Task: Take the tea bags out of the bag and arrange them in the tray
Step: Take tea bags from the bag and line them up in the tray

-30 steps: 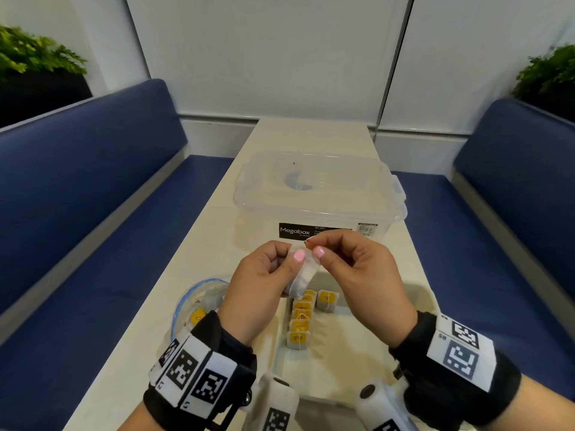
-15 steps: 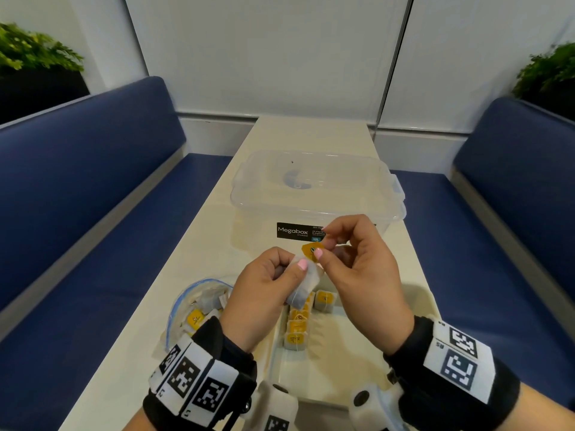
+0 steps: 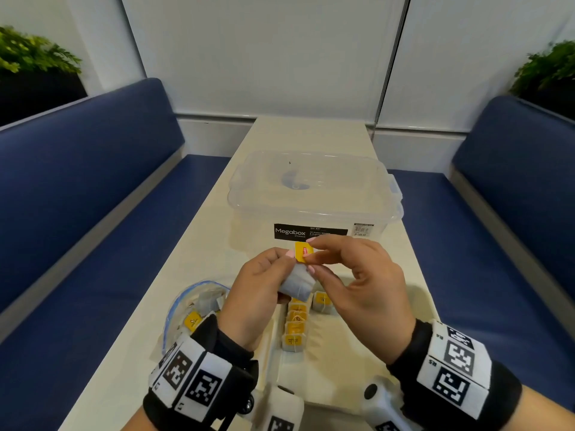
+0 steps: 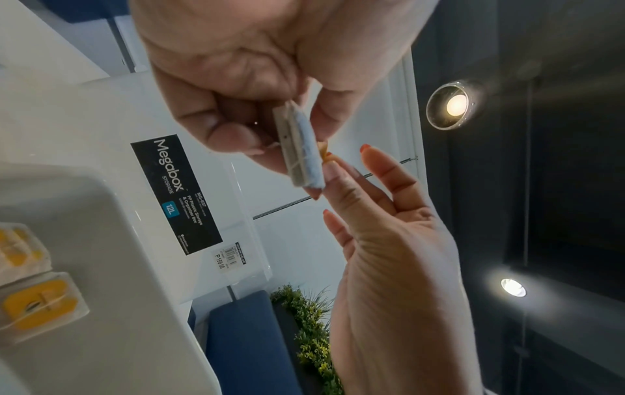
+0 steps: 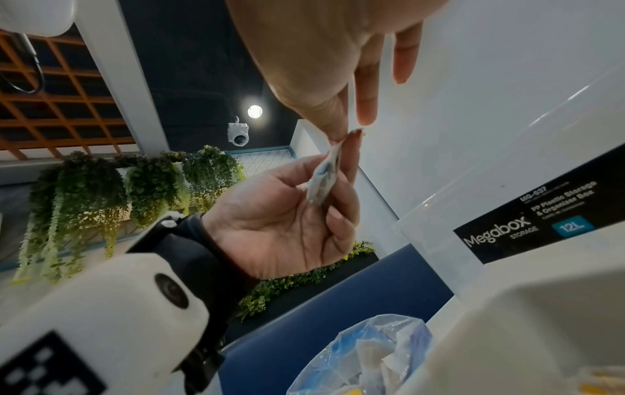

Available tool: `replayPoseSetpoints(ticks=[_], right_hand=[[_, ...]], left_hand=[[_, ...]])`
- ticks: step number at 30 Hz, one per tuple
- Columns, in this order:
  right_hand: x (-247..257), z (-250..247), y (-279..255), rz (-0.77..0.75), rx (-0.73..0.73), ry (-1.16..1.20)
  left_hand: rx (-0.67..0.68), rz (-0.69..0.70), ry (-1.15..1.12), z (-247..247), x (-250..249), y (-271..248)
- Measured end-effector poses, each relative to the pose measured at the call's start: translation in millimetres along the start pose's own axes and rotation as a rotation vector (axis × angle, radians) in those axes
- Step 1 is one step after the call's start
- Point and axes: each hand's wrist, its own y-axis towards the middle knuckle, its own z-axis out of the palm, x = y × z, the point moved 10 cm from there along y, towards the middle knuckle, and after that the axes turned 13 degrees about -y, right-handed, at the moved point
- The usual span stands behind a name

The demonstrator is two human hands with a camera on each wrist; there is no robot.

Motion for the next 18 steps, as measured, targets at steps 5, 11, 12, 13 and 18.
replayPoseSetpoints(ticks=[5, 11, 12, 13, 18], right_hand=[[-2.7, 3.5, 1.1, -0.054, 0.035, 0.033], [-25.5, 5.7, 4.2, 0.169, 0.064, 0.162], [-30.4, 10.9, 4.7, 0.232, 0.108, 0.174], [-34.2, 17.1, 4.5, 0.286, 0.158, 0.195], [-41.9, 32.3, 6.9, 0.397, 0.277, 0.307]], left_hand=[[0.069, -0.029, -0.031, 8.6, -4.3, -1.8], [0.033, 0.042, 0.014, 2.1, -8.3, 1.3], [0.028, 0.054, 0.019, 1.4, -8.4, 1.6], [0.027, 0.063, 0.021, 0.9, -8.2, 2.0], [0.027, 0.077, 0.014, -1.6, -4.3, 2.6]])
